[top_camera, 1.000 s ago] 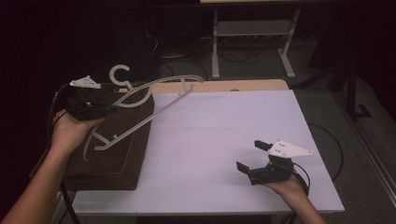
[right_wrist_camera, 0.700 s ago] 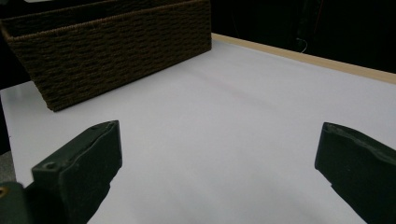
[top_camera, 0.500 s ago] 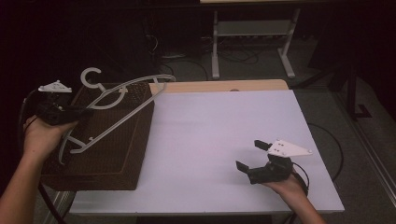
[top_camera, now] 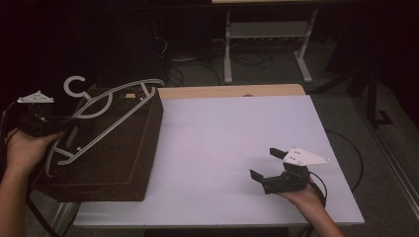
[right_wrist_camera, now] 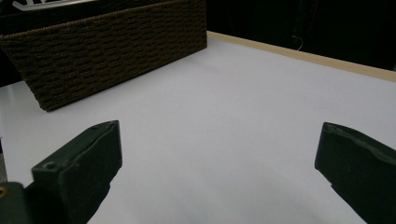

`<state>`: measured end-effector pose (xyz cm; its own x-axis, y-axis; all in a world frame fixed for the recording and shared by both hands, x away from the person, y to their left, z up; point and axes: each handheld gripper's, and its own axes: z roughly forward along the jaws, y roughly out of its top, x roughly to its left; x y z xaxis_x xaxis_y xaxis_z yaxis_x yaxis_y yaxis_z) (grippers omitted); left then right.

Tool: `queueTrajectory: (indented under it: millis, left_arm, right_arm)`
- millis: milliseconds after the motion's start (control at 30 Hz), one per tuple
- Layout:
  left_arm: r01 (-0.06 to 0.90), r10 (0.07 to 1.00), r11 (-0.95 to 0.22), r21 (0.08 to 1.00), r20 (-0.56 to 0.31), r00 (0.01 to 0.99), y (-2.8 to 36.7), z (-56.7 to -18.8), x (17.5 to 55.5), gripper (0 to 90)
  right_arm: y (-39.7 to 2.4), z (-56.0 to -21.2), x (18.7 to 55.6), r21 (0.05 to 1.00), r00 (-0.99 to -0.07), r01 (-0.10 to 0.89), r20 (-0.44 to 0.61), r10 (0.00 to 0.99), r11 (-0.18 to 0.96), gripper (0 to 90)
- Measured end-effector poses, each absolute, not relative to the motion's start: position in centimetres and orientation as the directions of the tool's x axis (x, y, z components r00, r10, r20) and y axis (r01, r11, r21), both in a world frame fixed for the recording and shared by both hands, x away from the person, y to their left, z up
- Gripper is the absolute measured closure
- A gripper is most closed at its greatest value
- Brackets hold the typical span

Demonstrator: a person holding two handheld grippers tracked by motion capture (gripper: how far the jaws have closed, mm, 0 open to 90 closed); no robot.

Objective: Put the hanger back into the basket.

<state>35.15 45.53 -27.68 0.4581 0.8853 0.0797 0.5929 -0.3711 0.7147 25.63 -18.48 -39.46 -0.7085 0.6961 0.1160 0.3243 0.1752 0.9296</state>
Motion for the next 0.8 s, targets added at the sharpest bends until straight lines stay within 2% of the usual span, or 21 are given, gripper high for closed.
queueTrajectory:
  millis: [800]
  left_arm:
    - [0.640,0.912,-0.325,0.696,0.052,0.407,48.7,-30.4,35.4,82.2]
  right_arm:
    - [-18.5,-39.6,25.6,0.926,-0.704,0.333,0.119,0.700,0.178,0.4]
